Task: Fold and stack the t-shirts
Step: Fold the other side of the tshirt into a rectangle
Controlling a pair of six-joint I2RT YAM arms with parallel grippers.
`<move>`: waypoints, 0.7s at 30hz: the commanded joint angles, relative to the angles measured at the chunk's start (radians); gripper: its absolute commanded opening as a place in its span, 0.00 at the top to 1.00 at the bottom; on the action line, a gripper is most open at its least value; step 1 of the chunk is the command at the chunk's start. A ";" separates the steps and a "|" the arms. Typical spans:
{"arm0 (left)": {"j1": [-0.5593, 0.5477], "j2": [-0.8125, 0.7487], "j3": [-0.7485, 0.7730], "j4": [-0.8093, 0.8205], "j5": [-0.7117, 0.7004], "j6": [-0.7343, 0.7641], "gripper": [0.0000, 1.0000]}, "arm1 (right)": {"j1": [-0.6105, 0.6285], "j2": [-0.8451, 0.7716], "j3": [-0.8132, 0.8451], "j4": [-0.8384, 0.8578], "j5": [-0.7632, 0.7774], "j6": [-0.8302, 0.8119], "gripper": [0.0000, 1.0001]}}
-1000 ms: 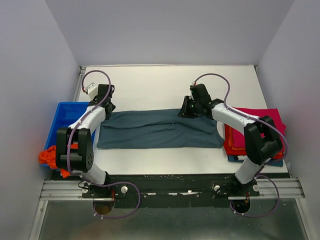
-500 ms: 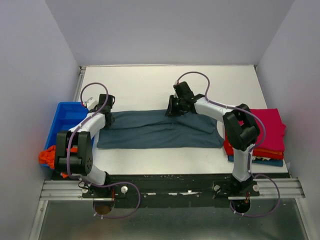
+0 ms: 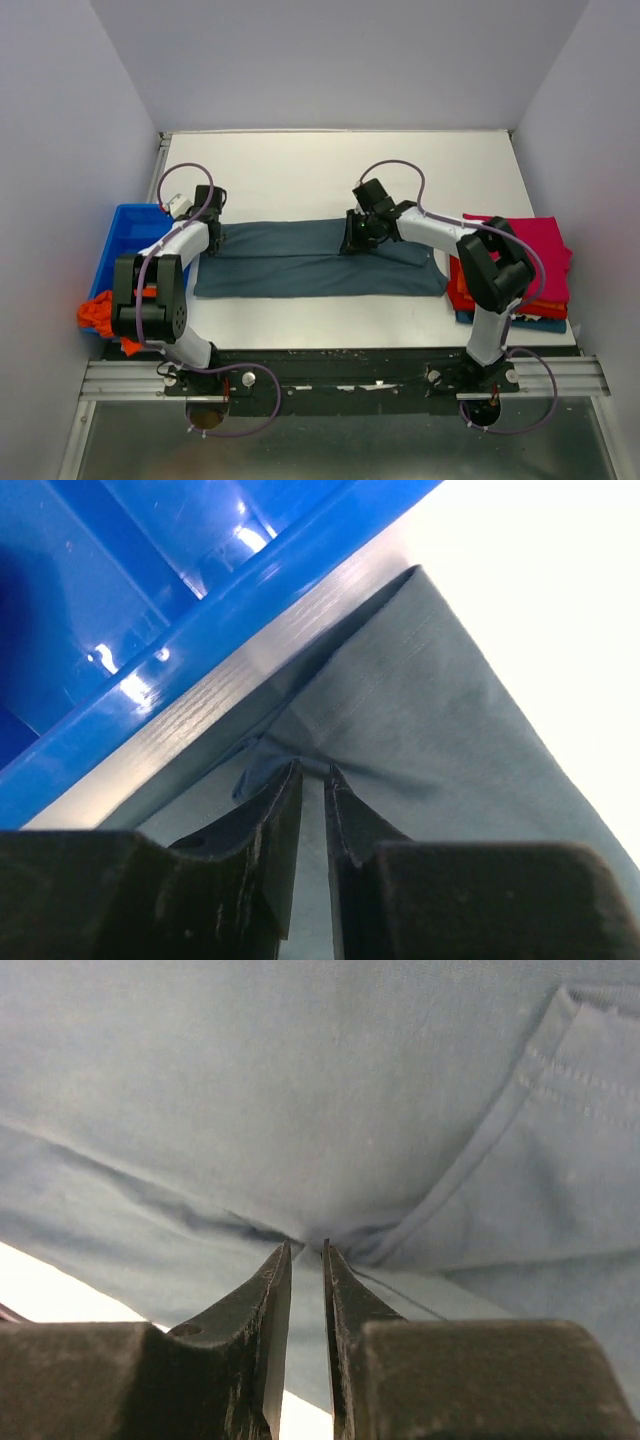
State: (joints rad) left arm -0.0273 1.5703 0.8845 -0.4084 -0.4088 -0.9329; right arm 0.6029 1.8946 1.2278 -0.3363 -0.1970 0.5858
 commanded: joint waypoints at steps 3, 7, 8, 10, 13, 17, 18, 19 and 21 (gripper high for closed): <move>-0.068 -0.071 0.080 -0.001 -0.119 0.081 0.64 | 0.000 -0.124 -0.011 -0.052 0.065 -0.032 0.73; -0.161 -0.095 0.158 -0.050 -0.200 0.111 0.58 | -0.038 -0.212 -0.027 -0.064 0.128 -0.038 0.59; -0.187 -0.092 0.174 -0.059 -0.200 0.111 0.58 | -0.055 -0.222 -0.033 -0.067 0.137 -0.037 0.57; -0.235 -0.076 0.201 -0.052 -0.179 0.117 0.58 | -0.090 -0.244 -0.042 -0.082 0.169 -0.029 0.51; -0.310 -0.035 0.228 -0.014 -0.108 0.114 0.59 | -0.152 -0.273 -0.070 -0.092 0.229 -0.014 0.43; -0.410 0.045 0.272 0.086 0.025 0.117 0.57 | -0.218 -0.307 -0.103 -0.098 0.309 -0.010 0.40; -0.440 0.063 0.287 0.112 0.054 0.132 0.54 | -0.230 -0.310 -0.106 -0.101 0.336 -0.011 0.40; -0.466 0.089 0.301 0.147 0.076 0.152 0.50 | -0.241 -0.315 -0.108 -0.107 0.364 -0.014 0.41; -0.516 0.137 0.335 0.207 0.132 0.207 0.42 | -0.261 -0.312 -0.108 -0.119 0.410 -0.015 0.41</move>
State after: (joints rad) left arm -0.4511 1.6218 1.1557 -0.3420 -0.4305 -0.8158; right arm 0.3664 1.6112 1.1343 -0.4114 0.0704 0.5743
